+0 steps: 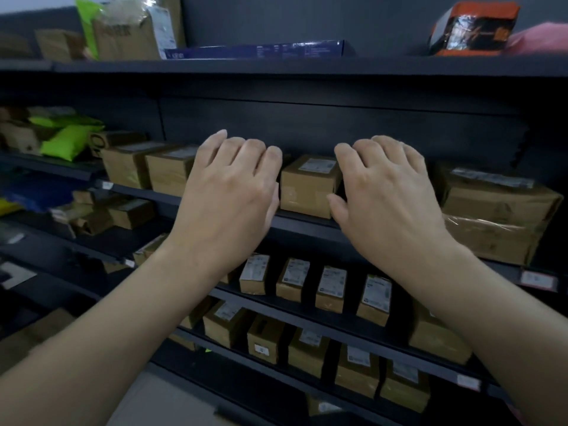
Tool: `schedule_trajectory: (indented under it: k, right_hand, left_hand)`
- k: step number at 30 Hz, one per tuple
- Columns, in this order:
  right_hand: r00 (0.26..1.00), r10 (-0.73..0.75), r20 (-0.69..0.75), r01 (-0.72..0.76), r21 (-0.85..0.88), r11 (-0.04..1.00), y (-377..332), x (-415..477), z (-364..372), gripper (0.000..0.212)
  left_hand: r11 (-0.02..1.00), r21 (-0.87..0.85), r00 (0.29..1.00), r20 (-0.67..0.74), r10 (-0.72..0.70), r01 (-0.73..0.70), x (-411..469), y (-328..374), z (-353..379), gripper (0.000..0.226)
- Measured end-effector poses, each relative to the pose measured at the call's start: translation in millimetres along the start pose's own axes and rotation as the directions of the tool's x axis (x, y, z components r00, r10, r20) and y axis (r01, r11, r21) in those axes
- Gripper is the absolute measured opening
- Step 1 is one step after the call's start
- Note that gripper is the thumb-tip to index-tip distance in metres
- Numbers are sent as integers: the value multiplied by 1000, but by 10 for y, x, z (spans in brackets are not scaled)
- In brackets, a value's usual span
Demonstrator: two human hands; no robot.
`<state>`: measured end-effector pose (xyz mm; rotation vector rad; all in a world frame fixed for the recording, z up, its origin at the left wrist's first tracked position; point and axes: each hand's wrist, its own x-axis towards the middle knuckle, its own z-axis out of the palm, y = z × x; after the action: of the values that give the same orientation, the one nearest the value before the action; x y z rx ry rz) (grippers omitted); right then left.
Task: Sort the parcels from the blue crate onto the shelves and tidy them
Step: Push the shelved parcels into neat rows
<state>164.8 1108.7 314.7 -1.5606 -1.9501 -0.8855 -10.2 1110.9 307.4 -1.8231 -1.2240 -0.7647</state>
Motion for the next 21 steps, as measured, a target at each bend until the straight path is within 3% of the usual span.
schedule_trajectory:
  k: [11, 21]
  right_hand:
    - [998, -58, 13, 57, 75, 996, -241, 340, 359, 50]
    - [998, -31, -52, 35, 62, 997, -1183, 888, 704, 49]
  left_hand:
    - [998, 39, 997, 52, -56, 54, -64, -380, 361, 33]
    - [999, 10, 998, 44, -45, 45, -155, -1506, 777, 34]
